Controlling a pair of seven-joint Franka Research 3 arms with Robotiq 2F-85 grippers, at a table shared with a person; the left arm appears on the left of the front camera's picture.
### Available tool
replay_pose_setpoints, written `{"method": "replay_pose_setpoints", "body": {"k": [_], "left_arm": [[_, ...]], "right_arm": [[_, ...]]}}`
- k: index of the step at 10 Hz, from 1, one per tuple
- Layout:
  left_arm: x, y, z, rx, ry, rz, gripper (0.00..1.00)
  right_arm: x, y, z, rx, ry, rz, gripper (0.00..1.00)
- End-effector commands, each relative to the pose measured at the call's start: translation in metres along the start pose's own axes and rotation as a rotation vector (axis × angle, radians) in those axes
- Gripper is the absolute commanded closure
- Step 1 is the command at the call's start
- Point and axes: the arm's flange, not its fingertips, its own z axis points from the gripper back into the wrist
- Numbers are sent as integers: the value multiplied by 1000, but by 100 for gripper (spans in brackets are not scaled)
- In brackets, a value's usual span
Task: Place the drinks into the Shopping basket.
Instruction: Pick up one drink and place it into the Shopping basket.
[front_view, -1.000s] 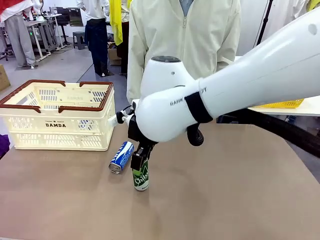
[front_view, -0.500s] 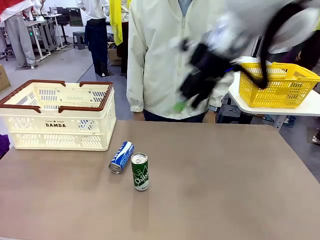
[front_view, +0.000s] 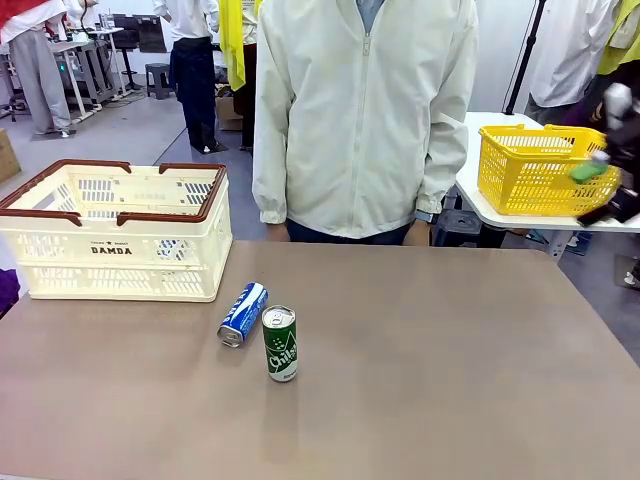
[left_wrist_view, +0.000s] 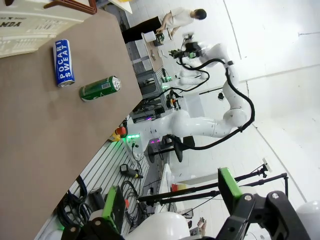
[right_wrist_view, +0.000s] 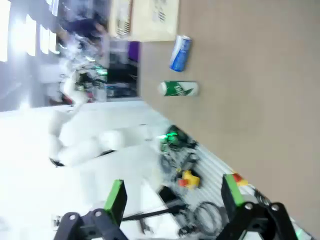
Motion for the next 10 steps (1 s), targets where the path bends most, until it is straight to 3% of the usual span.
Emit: {"method": "replay_pose_setpoints", "body": {"k": [1,2,3,4,5,9,10], "left_arm": [[0,-4,0,-24,-5,-7,0],[0,-4,0,-24,-5,-7,0],[0,-4,0,-24,-5,-7,0],[0,-4,0,-24,-5,-7,0],[0,-4,0,-24,-5,-7,0],[0,0,0,0,0,0,0],[20,-11,49,100,-164,205,0]], "right_arm": [[-26,-69,28,509,-318,-119,0],[-51,-101,37,572,-420,-135,0],[-62,-116,33,528,-484,-153,0],[-61,-123,21,406,-456,-149,0],[-71,-116,45,379,-300,-185,0],[-71,-116,45,379,-300,-185,0],[-71,-116,45,379,-300,-185,0]]}}
